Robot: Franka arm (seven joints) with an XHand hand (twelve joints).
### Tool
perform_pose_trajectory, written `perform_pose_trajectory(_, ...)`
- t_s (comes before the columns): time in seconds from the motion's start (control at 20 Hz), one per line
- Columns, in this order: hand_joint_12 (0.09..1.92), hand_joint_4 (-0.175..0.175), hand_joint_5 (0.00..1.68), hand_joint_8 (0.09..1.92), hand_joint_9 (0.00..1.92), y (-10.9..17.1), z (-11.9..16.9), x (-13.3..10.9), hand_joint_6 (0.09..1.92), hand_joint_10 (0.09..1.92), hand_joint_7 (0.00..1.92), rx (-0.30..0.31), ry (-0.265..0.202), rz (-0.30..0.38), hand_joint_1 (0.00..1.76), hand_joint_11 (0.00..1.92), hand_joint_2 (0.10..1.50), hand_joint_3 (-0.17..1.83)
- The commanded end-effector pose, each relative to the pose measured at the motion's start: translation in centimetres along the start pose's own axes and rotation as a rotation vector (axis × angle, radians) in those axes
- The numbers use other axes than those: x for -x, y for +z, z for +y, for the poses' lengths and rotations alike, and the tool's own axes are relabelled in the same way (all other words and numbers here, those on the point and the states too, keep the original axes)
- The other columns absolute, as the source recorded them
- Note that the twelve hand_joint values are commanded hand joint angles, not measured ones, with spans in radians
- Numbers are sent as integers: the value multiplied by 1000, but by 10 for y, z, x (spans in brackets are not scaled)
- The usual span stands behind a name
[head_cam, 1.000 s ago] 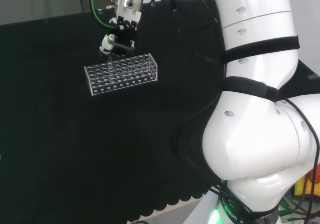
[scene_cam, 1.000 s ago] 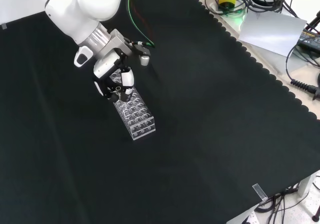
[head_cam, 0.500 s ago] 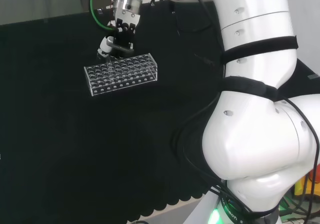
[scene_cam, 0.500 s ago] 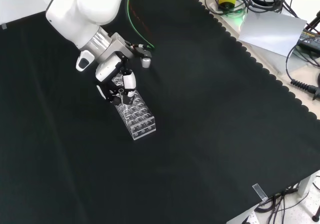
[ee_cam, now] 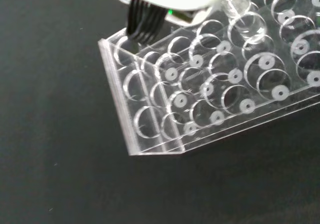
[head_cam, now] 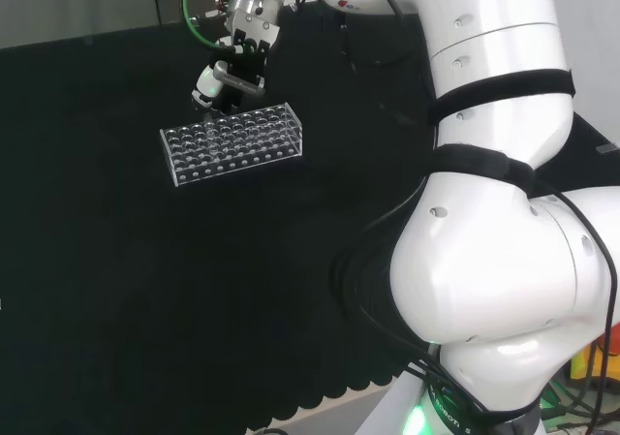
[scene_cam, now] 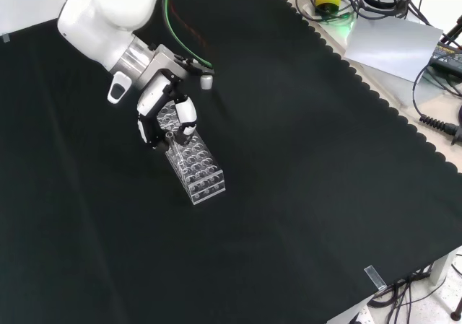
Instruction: Put the test tube back in the rack.
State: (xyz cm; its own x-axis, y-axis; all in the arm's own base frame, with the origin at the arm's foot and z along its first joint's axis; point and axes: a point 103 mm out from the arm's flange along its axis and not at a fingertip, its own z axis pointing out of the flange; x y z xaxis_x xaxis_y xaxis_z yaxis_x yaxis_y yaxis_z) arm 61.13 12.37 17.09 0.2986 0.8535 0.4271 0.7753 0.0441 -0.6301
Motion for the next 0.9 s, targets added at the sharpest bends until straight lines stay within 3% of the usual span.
perform_pose_trajectory(0.05,1486,-112,752,905,916,-14,-15,-9,796,826,880,-11,-33,6,1118,372,576,829)
perform_pose_trajectory(0.5,1494,-99,724,901,882,-64,-54,-32,787,818,837,60,-74,-39,1114,349,569,822)
perform_pose_trajectory(0.9,1498,-96,706,900,872,-104,-105,-39,780,819,824,137,-76,-42,1114,343,571,810)
